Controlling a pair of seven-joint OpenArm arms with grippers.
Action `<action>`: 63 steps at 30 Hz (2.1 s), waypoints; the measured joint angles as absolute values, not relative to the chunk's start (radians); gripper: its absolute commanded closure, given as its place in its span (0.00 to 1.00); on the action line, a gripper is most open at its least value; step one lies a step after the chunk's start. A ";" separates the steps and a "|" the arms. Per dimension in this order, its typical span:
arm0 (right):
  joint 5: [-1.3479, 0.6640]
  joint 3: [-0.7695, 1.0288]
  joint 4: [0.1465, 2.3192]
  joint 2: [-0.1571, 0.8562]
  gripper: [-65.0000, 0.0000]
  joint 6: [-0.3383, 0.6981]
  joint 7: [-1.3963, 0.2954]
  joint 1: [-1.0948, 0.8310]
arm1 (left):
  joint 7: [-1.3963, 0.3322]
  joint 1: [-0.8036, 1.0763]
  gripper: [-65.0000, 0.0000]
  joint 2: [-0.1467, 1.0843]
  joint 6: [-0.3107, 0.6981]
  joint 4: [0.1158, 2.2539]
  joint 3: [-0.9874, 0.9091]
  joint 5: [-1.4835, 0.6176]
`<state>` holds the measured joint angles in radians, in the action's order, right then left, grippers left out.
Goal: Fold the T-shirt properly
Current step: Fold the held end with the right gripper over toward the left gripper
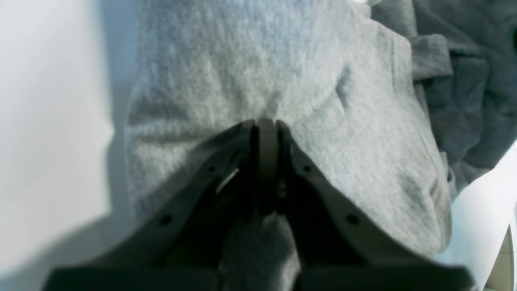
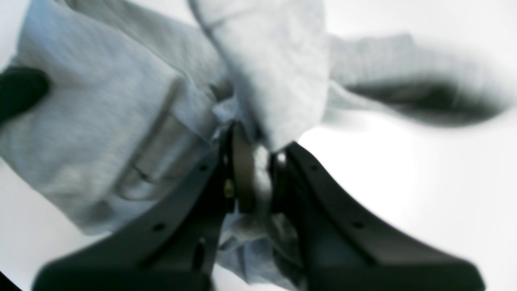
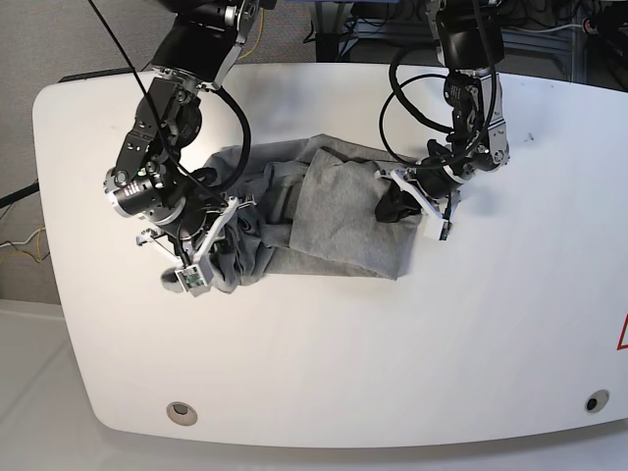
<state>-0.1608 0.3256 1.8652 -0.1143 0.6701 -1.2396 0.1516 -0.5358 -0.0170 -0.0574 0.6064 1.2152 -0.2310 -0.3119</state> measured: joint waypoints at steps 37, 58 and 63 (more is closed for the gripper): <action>-0.162 -0.026 1.890 -0.150 1.00 0.675 -1.238 0.114 | -0.533 -0.017 0.98 -0.057 0.606 1.214 -0.230 -0.312; -0.313 -0.035 1.779 -0.150 1.00 0.693 -1.186 0.133 | -0.532 -0.017 0.98 -0.058 0.606 1.214 -0.228 -0.311; -0.337 -0.035 1.750 -0.150 1.00 0.692 -1.178 0.135 | -0.532 -0.017 0.98 -0.058 0.606 1.214 -0.228 -0.311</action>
